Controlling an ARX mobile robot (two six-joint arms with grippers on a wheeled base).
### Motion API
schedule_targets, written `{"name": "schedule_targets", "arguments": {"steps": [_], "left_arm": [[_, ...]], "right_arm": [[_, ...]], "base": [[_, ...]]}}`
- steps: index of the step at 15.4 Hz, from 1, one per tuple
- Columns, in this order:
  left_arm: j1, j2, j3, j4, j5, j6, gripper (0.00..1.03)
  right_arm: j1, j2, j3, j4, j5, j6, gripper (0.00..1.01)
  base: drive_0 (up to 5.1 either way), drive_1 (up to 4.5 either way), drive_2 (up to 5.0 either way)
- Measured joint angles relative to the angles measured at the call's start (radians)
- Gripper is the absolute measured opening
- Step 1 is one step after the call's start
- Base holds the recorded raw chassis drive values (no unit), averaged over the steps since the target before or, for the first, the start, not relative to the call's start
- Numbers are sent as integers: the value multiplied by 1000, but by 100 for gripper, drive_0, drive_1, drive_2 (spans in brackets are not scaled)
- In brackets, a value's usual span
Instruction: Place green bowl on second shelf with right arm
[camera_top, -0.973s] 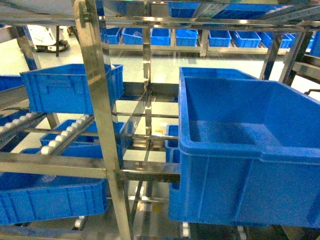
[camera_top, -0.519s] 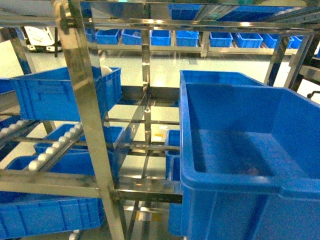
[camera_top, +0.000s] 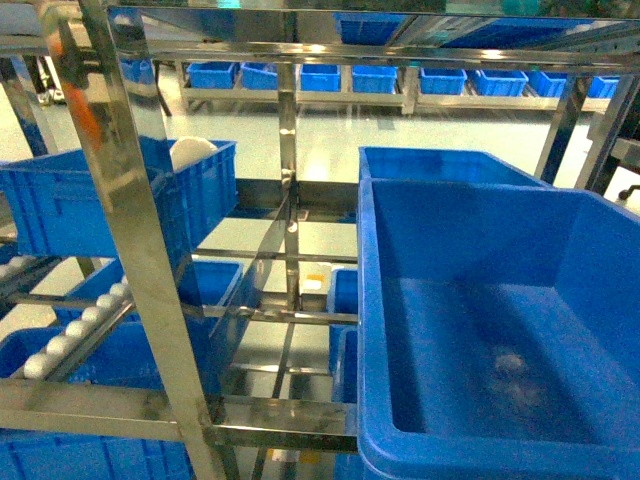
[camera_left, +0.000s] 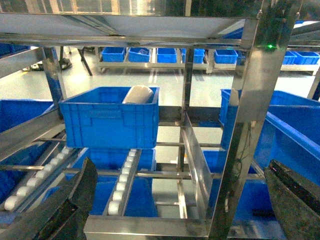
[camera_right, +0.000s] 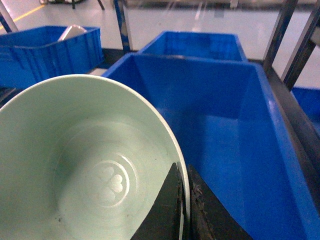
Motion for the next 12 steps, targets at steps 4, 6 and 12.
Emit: {"name": "schedule_targets", "arguments": {"steps": [4,6,12], "left_arm": [[0,0,0,0,0,0,98],[0,0,0,0,0,0,98],[0,0,0,0,0,0,98]], "right_arm": [[1,249,1,199,-14,-34,2],[2,390,25,277,-25,-46,2],[42,777,199,419,-35,-91,2]], "base": [[0,0,0],[0,0,0],[0,0,0]]}}
